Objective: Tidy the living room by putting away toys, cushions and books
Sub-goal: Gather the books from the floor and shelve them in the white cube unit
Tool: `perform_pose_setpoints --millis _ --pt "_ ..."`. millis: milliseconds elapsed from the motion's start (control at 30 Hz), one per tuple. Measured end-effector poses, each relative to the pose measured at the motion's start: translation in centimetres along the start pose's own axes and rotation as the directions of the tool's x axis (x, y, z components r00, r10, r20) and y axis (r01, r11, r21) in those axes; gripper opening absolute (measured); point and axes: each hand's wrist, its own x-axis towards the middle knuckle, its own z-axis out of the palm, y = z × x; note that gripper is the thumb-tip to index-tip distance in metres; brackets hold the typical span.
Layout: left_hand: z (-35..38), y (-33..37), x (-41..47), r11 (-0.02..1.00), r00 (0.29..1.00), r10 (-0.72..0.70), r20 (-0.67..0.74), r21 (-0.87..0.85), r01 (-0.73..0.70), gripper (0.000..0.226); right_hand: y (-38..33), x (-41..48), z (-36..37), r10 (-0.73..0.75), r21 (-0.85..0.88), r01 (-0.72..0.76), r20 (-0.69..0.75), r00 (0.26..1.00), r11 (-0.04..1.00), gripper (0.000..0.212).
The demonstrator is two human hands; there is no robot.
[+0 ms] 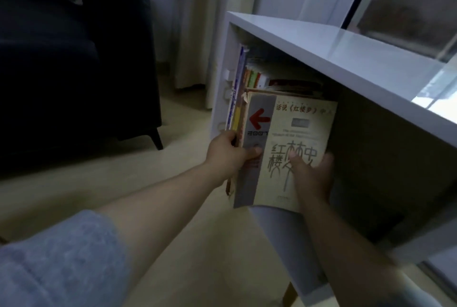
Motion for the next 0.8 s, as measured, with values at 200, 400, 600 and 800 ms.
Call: perform_pose_setpoints --millis 200,400,600,800 --pt "1.3 -2.4 -0.2 0.993 0.995 0.071 -0.069 0.101 -0.064 0.041 2.9 -0.8 0.0 0.010 -0.126 -0.015 -0.043 0.999 0.992 0.069" --pt "1.8 -2.6 0.1 0.993 0.994 0.094 -0.049 0.074 -0.090 0.046 6.1 -2.8 1.1 0.186 -0.358 -0.167 0.020 0.982 0.918 0.059" --pt "3.2 -2.4 0.2 0.992 0.992 0.129 0.013 0.002 -0.129 0.039 7.1 -2.1 1.7 0.255 -0.226 -0.227 0.102 0.961 0.947 0.064" --pt "3.9 -2.0 2.1 0.991 0.992 0.128 0.005 0.041 -0.128 0.039 6.6 -0.3 1.9 0.224 -0.105 -0.214 0.094 0.970 0.971 0.083"
